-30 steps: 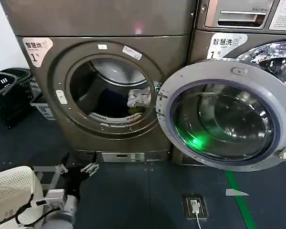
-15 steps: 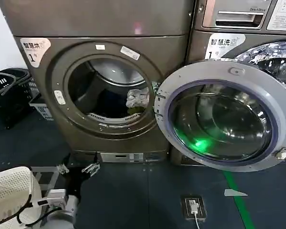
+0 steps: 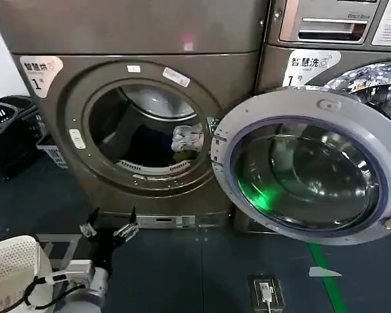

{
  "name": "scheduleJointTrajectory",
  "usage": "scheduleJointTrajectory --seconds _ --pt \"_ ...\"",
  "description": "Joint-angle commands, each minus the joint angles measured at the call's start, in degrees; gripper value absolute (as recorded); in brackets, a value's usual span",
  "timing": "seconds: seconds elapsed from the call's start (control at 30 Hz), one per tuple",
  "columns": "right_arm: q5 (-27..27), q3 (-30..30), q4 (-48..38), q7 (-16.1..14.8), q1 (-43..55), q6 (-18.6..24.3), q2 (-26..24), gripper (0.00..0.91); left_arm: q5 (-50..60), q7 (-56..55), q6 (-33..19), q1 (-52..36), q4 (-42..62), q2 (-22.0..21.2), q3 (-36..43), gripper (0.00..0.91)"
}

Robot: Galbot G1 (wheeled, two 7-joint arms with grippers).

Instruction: Grasp the clothes from the dryer.

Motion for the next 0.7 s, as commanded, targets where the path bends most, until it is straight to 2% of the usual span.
scheduleJointTrajectory --seconds 0.03,0.7 --pt "0.27 0.16 -0.03 -0.05 0.01 0.52 0.02 0.907 0.04 0.21 -0.13 -0.12 0.08 0.05 -0.04 0.907" --pt "0.0 -0.98 -0.04 -0.34 0.83 0.68 -0.19 0.907 0.12 0.26 -0.15 -0.28 0.63 -0.19 -0.18 0.907"
